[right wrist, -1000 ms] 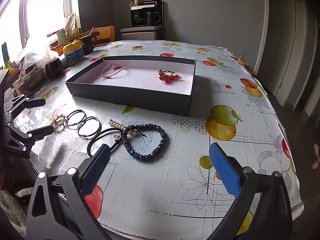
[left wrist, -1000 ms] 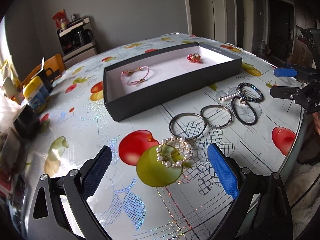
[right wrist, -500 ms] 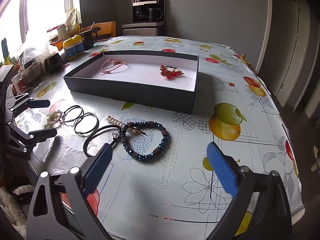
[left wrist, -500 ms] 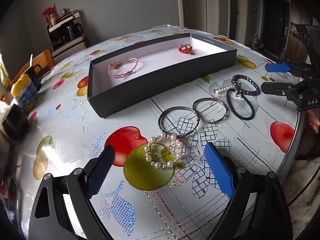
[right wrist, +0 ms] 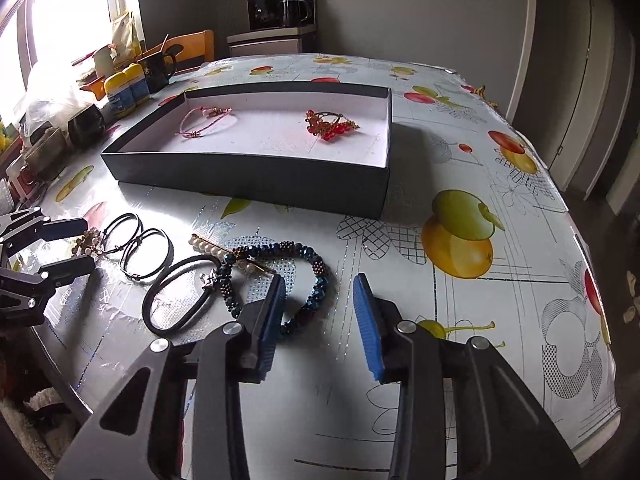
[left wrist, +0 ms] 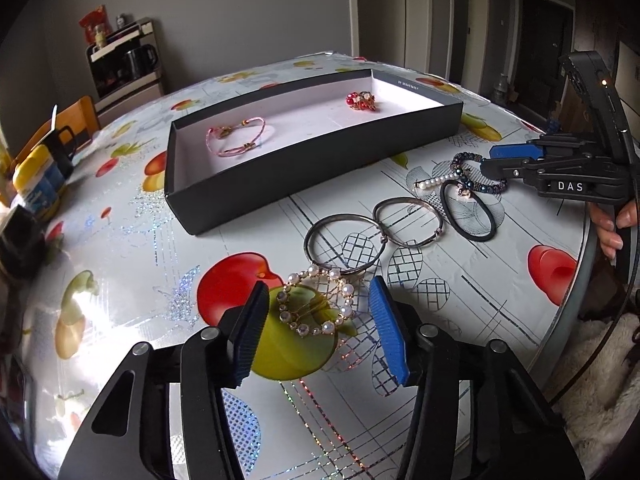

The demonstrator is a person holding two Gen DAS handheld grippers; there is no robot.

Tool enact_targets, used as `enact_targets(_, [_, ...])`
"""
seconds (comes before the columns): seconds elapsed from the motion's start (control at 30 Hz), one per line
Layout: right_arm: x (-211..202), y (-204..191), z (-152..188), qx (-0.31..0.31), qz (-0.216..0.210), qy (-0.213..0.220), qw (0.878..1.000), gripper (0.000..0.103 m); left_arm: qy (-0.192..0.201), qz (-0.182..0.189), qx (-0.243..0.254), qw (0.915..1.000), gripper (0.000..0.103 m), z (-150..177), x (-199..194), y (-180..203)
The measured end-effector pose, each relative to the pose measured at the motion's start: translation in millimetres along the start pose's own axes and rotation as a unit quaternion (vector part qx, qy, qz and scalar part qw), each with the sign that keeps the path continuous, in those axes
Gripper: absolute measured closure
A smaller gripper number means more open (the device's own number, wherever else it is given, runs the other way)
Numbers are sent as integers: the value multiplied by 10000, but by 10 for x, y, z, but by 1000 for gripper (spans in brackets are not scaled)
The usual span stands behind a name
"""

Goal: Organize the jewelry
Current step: 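Grasp the pearl hair clip with the left tool while the right tool grasps the blue beaded bracelet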

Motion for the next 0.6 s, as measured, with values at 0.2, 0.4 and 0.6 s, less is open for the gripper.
enact_targets(0.2, [-17,-33,14,-93,-92,61,9999,96,12,14,10,10000,60,19,-18,-3])
enact_targets(0.4, [-27,-15,22,-62,-249,95,9996,96,26,-35,89,10000,61,20,-25,16])
enact_targets(0.6, [-174,22,-24,-26,-165,389,9991,96,57,-90,132,9999,61,5,-60,26])
Point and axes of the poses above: each gripper's, at about its wrist camera, not at the fingertips, and x roughly the way its jaws point, y to its right, z to its underside, the point moved 1 cm from there along x, roughly the way its jaws point, and after that the axes turned 15 degrees about z, right-handed, at the moved point
